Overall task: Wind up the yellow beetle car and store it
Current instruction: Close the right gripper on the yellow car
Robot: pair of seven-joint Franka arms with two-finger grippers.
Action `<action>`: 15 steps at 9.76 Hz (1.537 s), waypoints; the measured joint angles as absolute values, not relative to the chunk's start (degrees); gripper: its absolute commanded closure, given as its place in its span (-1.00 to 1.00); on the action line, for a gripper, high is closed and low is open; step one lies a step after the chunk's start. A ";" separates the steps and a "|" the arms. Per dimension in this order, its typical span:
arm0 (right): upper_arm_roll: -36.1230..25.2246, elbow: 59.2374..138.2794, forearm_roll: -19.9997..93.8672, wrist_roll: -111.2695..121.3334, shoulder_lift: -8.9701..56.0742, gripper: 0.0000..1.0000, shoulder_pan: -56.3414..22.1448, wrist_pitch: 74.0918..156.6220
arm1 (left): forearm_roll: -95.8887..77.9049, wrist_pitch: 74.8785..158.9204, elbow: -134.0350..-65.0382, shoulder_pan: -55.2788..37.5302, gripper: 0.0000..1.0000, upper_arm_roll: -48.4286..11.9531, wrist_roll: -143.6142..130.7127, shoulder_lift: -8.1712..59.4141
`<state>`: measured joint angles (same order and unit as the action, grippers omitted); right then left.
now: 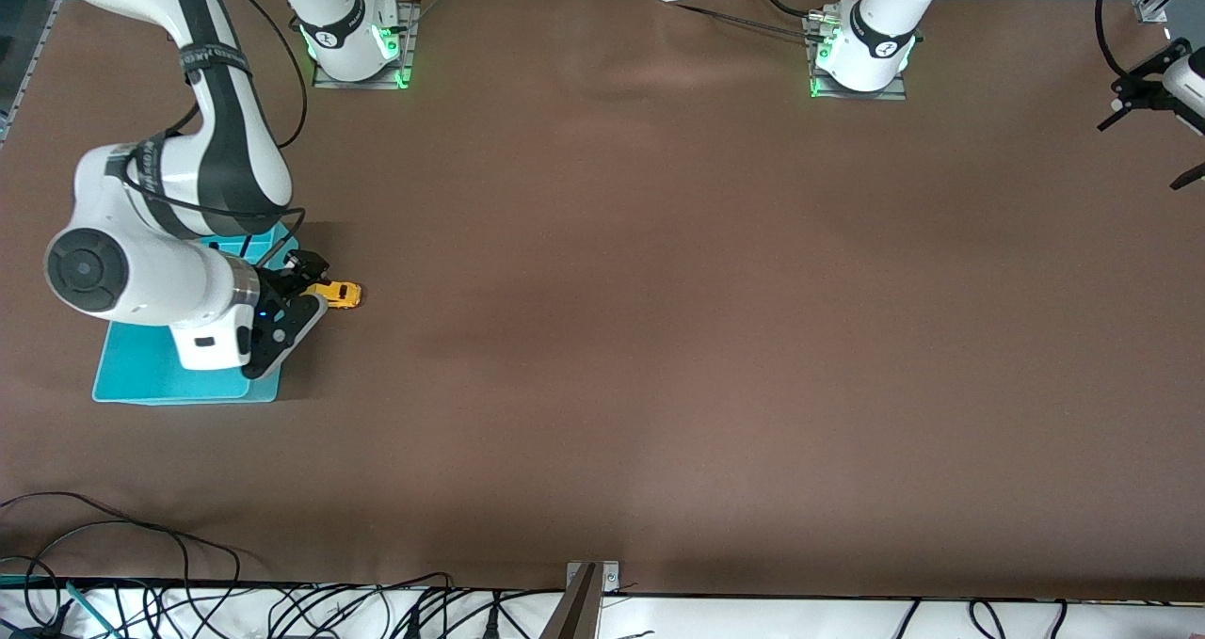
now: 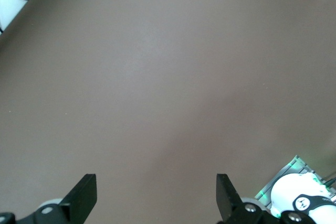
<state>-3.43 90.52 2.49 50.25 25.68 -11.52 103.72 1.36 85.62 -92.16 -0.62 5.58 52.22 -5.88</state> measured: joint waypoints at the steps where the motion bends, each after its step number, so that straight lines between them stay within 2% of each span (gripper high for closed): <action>1: -3.43 93.90 1.14 56.54 25.66 -1.00 -11.61 106.87 | 2.43 85.09 -91.05 -0.71 -1.00 3.80 49.25 -5.87; 7: -3.86 112.05 0.44 76.22 24.08 -1.00 -11.57 126.79 | 0.63 82.82 -90.57 -0.81 -1.00 3.37 20.28 -5.79; 13: -4.74 123.48 0.44 79.26 24.02 -1.00 -9.82 140.34 | -0.66 79.65 -90.35 -0.91 -1.00 3.59 6.77 -5.78; 14: -4.76 123.96 0.44 79.44 24.01 -0.48 -9.69 140.80 | -0.66 79.64 -90.27 -0.91 -1.00 3.59 6.67 -5.78; 15: -4.76 124.05 0.44 79.46 23.98 0.42 -9.66 140.87 | -0.66 79.63 -90.24 -0.91 -1.00 3.59 6.61 -5.77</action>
<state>-4.76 124.05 0.44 79.46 23.98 -9.66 140.87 -0.66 79.63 -90.24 -0.91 3.59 6.61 -5.77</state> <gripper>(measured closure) 0.013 0.000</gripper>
